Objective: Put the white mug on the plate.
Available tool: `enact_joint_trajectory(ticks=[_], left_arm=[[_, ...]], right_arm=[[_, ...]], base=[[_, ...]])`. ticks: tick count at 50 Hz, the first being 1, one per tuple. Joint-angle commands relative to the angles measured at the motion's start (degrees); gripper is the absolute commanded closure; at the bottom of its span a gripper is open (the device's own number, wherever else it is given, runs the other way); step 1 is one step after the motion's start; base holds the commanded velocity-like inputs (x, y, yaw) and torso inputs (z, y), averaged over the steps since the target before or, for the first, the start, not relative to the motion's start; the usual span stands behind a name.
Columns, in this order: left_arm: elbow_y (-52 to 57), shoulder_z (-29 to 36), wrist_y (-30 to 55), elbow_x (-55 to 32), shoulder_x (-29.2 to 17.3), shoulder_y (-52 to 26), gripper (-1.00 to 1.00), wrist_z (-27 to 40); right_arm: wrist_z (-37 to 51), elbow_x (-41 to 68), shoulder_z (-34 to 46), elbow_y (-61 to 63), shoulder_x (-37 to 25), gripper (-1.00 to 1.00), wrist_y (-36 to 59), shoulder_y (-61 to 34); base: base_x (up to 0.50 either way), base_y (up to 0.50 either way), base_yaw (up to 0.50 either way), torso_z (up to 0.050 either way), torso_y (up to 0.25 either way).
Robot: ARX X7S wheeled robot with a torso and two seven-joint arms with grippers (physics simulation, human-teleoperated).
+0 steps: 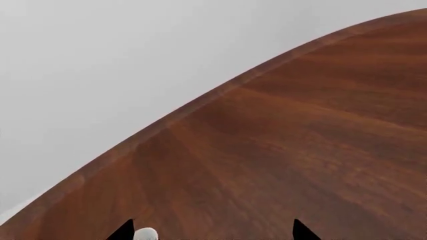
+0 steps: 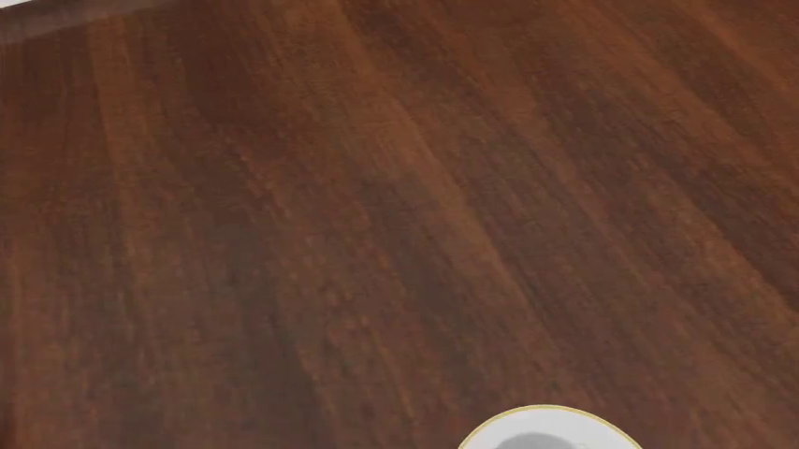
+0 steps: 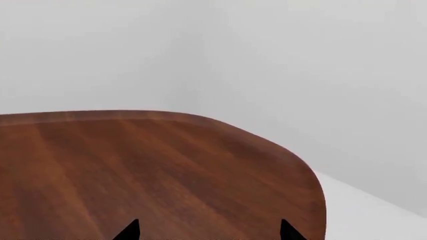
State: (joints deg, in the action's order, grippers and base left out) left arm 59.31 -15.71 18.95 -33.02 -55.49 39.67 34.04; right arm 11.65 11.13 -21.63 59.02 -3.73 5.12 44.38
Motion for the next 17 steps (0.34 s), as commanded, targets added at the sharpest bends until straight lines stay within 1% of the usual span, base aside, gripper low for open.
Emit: enact_joint_trajectory(ticks=[1,5,13,15,17], left_arm=[[0.4,-3.2,-2.5,2.8,3.3,5.1,-1.0,-2.5],[0.7,-5.4,-1.8,5.6,9.4,5.3,-1.0,-8.6],[0.7,-11.7,-2.3,13.9,27.2,5.3,-1.0,-27.6],[0.7,-13.3,-3.0,15.4,31.2,5.3,-1.0,-31.9],[0.7,-13.9,-3.5,16.6,33.6,5.3,-1.0,-34.5]], right_arm=[[-3.3,-0.1,-2.9,0.7,3.7,-1.0,0.1,0.6],[-3.6,0.7,-4.0,0.9,3.7,-1.0,0.0,0.6],[-4.1,2.0,-5.5,0.6,3.7,-1.0,-0.4,0.6],[-4.1,2.3,-5.8,0.5,3.7,-1.0,-0.6,0.6],[-4.2,2.3,-5.8,0.0,3.7,-1.0,-1.0,0.6]], base=[[0.0,0.0,0.0,0.0,0.0],[0.0,0.0,0.0,0.0,0.0],[0.0,0.0,0.0,0.0,0.0],[0.0,0.0,0.0,0.0,0.0],[0.0,0.0,0.0,0.0,0.0]])
